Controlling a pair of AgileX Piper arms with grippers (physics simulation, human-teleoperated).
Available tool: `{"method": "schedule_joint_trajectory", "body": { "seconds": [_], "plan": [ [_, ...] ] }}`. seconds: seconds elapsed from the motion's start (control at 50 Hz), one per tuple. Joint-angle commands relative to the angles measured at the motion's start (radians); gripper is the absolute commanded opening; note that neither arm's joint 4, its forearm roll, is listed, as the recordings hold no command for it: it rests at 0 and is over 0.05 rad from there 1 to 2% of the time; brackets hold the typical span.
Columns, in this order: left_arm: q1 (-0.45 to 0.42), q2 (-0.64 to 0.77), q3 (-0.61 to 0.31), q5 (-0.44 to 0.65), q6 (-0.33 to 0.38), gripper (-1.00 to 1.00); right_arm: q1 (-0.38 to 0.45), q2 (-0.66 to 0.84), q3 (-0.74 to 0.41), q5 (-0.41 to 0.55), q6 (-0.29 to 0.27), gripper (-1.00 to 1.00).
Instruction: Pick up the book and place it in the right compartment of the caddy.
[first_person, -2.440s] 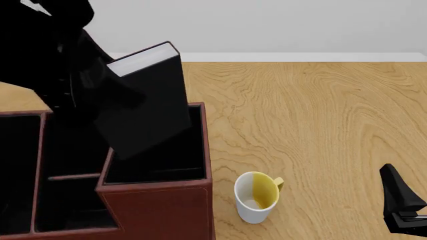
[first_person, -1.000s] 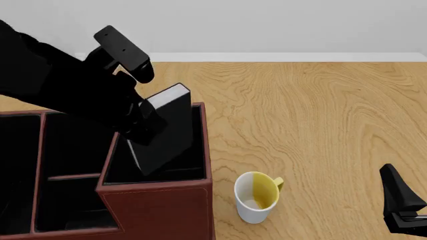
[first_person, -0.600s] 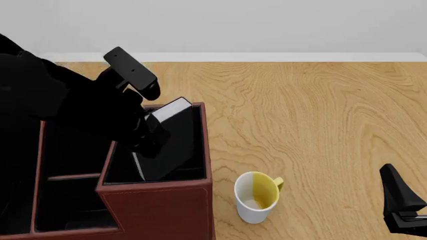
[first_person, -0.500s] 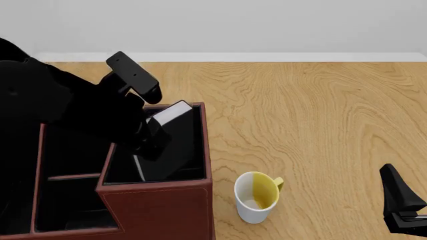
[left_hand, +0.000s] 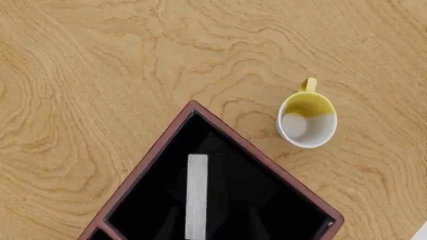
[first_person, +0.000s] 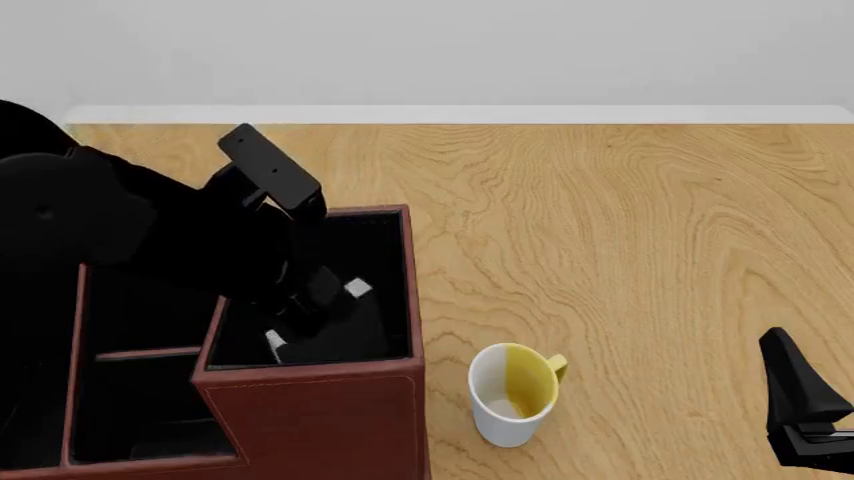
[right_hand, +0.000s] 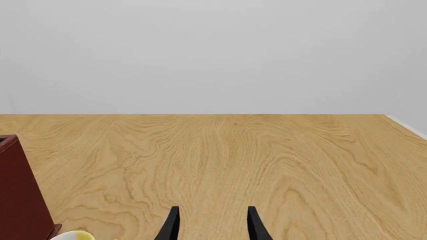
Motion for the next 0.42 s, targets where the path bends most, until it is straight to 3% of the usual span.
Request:
{"method": "schedule_joint_trajectory", "body": {
  "seconds": [0.02,0.42],
  "plan": [
    [0.018,-0.025,-0.021,0.016,0.023,1.00,0.000,0.000,0.000,0.000,0.000,1.00],
    [0.004,-0.123,-0.017,0.051,0.031,1.00,0.000,0.000,0.000,0.000,0.000,1.00]
  ]
}}
